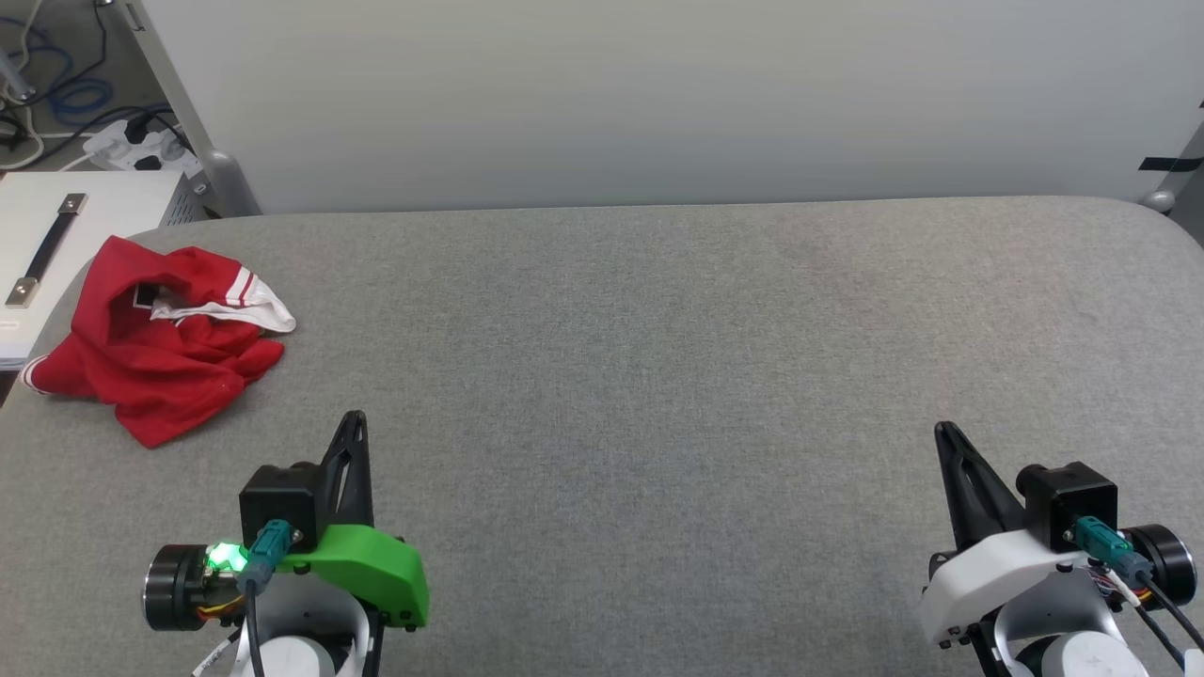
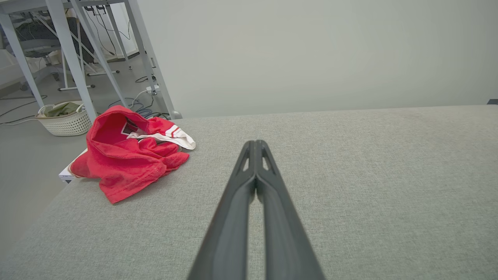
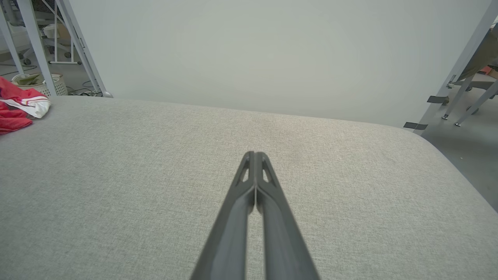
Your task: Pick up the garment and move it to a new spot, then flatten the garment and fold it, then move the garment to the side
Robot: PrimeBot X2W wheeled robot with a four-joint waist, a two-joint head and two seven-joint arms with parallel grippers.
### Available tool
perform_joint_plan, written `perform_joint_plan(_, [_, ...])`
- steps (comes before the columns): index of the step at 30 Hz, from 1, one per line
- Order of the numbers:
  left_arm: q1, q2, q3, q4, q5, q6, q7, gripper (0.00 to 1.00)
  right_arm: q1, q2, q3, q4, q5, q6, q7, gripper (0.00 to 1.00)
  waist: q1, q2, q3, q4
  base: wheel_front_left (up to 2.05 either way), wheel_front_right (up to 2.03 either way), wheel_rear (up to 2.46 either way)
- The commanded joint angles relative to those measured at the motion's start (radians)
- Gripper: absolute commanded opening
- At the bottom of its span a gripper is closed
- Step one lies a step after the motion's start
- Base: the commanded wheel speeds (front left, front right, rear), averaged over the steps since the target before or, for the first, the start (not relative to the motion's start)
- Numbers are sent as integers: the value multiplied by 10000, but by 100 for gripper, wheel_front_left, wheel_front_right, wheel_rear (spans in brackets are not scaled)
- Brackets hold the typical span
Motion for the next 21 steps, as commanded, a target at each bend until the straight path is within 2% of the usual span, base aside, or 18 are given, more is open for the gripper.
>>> perform_joint_plan(1, [149,-45,5,-24,99,39,-9,0,23,24,-1,-39,-95,-9,26,0,0,0,0,0,0,0,0])
perform_joint_plan(21, [149,-45,5,-24,99,39,-9,0,23,24,-1,-39,-95,-9,26,0,0,0,0,0,0,0,0])
